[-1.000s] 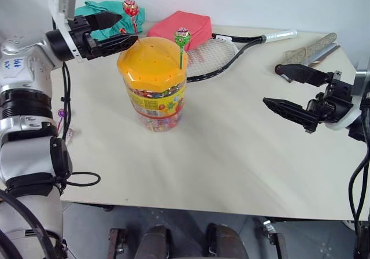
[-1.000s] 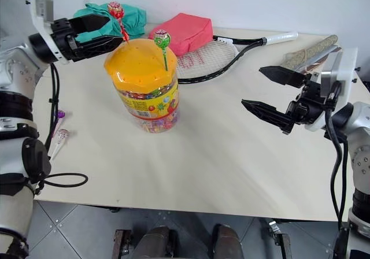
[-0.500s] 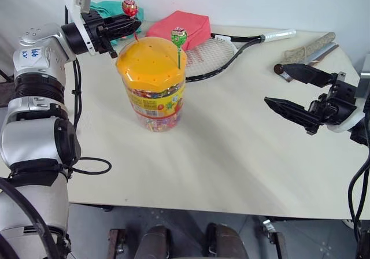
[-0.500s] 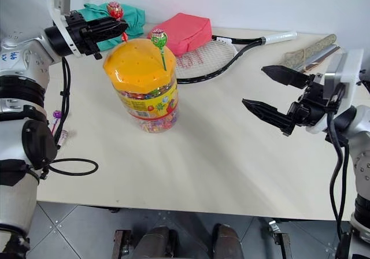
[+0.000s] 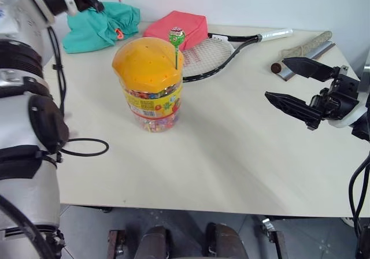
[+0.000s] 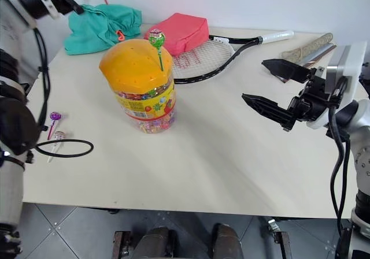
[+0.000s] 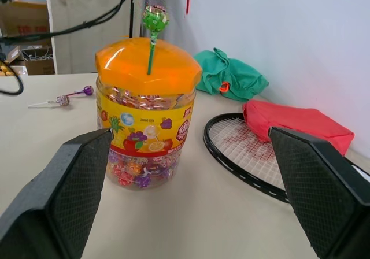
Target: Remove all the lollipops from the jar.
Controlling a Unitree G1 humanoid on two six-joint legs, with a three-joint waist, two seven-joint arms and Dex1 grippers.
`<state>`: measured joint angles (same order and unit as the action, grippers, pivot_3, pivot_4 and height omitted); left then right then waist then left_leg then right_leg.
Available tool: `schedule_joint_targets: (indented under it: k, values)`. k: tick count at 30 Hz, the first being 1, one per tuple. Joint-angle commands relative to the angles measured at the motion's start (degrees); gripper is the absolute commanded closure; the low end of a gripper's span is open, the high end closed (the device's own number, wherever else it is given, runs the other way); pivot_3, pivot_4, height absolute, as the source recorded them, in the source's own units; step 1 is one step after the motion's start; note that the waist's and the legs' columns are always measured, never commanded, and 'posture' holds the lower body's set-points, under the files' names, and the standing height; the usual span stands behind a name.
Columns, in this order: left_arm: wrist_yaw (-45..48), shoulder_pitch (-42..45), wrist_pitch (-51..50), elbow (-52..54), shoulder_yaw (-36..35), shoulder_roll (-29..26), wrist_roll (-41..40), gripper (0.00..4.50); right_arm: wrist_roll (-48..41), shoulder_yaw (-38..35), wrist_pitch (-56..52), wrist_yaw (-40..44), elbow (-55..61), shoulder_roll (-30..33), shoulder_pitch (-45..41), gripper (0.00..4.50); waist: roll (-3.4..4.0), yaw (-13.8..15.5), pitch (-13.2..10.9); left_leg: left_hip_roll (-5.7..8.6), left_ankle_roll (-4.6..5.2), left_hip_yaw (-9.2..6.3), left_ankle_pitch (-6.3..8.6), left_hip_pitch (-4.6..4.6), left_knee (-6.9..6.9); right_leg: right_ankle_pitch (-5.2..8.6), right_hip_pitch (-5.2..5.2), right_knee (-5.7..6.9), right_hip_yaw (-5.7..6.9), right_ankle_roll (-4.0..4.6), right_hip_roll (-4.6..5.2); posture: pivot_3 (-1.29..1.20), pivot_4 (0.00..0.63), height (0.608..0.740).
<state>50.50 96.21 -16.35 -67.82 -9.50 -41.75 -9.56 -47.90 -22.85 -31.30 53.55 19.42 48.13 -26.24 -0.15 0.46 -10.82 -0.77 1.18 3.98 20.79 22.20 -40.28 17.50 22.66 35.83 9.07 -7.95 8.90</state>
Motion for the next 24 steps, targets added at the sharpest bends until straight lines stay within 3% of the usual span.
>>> schedule_joint_targets:
  k: [1, 5, 14, 24]
  values:
    - [-5.12, 0.75, -6.86, -0.97, 2.54, -3.27, 4.28, 4.48, -0.32, -0.53, 0.98, 0.67, -0.23, 0.97, -1.35, 0.0, 0.0, -0.5, 0.0, 0.0, 0.0, 0.01, 0.0, -0.03, 0.02, 0.0, 0.0, 0.01, -0.01, 0.0, 0.0, 0.0, 0.15, 0.74]
    - [-8.69, -1.04, -15.78, -2.75, 7.09, -5.16, 9.76, 4.48, -0.12, 0.33, 0.98, 1.25, -1.17, 0.91, -2.43, 0.0, 0.0, -0.49, 0.0, 0.02, 0.0, 0.0, 0.0, -0.02, 0.03, 0.0, 0.0, 0.02, -0.01, 0.0, 0.0, 0.0, 0.15, 0.74]
    - [-3.19, -12.92, -29.46, -2.85, 20.11, -5.64, 21.02, 4.48, 0.57, 2.93, 1.51, 3.02, -3.6, 0.16, -4.92, 0.0, 0.0, -0.6, 0.0, 0.01, -0.01, 0.02, 0.0, 0.01, 0.05, 0.0, 0.04, 0.02, -0.02, 0.0, 0.0, 0.0, 0.15, 0.74]
    - [-2.87, -18.94, -32.47, -0.98, 20.46, -5.24, 21.27, 4.48, 1.02, 3.81, 1.54, 3.78, -4.04, -0.48, -5.59, 0.0, -0.05, -0.48, -0.01, 0.01, -0.01, -0.04, 0.0, 0.04, 0.03, 0.0, 0.04, 0.03, -0.02, 0.0, 0.0, 0.0, 0.15, 0.74]
